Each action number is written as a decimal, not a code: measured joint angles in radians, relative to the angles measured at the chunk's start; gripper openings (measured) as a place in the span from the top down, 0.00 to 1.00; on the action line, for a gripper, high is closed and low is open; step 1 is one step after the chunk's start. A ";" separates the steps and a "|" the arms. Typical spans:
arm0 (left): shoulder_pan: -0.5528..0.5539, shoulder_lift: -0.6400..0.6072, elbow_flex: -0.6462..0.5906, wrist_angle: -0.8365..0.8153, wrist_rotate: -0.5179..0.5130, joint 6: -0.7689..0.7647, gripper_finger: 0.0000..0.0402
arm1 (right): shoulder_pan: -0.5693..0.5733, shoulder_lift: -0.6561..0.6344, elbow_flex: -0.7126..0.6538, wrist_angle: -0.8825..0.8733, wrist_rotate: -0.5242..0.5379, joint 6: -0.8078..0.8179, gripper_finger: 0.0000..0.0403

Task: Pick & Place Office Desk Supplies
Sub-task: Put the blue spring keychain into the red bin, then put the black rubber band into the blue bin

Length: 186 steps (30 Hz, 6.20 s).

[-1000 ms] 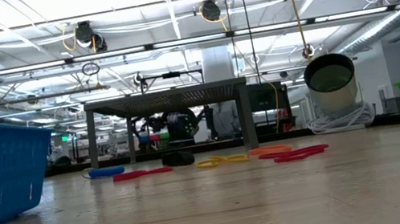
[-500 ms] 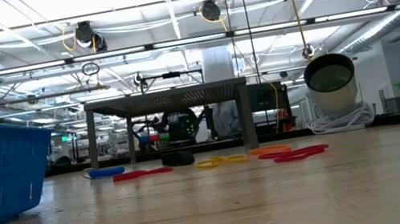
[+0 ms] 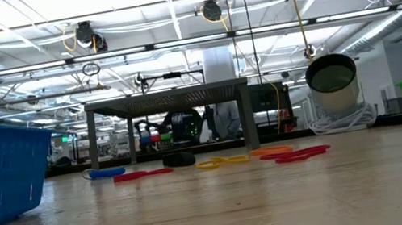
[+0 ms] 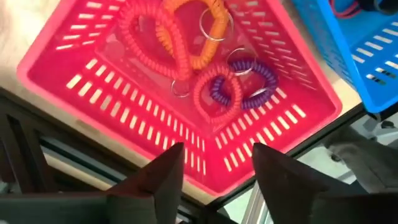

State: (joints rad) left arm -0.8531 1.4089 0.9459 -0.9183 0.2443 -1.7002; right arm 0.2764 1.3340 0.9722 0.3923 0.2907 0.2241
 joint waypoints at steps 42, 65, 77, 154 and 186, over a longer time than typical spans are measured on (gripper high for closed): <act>0.987 -0.113 0.032 -0.102 -0.172 0.746 0.47 | -0.002 -0.009 0.000 0.013 0.050 -0.008 0.78; 1.005 0.151 0.032 0.052 -0.321 0.677 0.47 | -0.002 -0.190 0.000 -0.166 0.053 -0.031 0.78; 0.908 0.198 0.031 0.059 -0.437 0.571 0.47 | -0.002 -0.216 0.000 -0.183 0.081 -0.050 0.78; 0.145 -0.247 0.038 -0.168 -0.072 0.205 0.98 | 0.000 -0.214 0.000 -0.220 0.078 0.079 0.78; -0.027 -0.238 -0.199 0.111 -0.155 -0.037 0.50 | 0.000 -0.214 0.000 -0.223 0.078 0.131 0.78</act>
State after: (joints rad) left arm -0.8806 1.1711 0.7473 -0.8076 0.0889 -1.7367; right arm 0.2768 1.1198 0.9726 0.1696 0.3691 0.3550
